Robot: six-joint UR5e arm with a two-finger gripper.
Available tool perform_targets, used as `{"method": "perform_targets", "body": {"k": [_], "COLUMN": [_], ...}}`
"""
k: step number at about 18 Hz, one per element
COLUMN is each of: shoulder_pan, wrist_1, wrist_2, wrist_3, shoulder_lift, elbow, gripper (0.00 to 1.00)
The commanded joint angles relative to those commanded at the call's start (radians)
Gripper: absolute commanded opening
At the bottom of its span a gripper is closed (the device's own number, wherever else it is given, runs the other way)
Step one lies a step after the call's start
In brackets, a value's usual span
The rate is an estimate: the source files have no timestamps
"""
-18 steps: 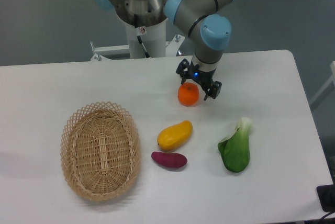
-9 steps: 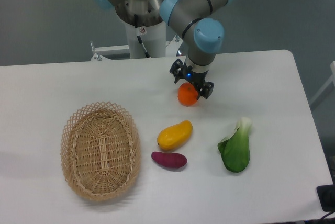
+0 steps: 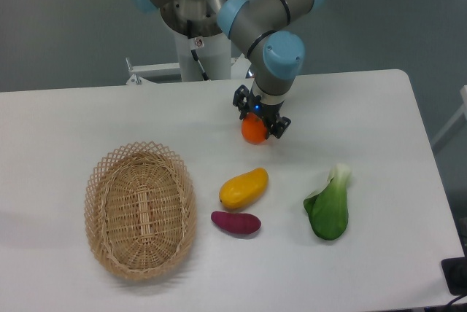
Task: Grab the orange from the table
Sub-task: 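Lift the orange and carry it toward the bok choy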
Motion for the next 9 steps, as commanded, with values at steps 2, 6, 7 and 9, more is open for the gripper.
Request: {"method": "perform_targets", "body": {"k": [2, 6, 7, 9], "shoulder_pan": [0.000, 0.000, 0.000, 0.002], "wrist_1": [-0.002, -0.005, -0.006, -0.021], "wrist_2": [0.000, 0.003, 0.003, 0.005], "wrist_3": [0.000, -0.002, 0.000, 0.000], "shoulder_lift": [-0.002, -0.014, -0.017, -0.032], "elbow": [0.020, 0.075, 0.090, 0.135], "gripper": [0.58, 0.58, 0.58, 0.58]}}
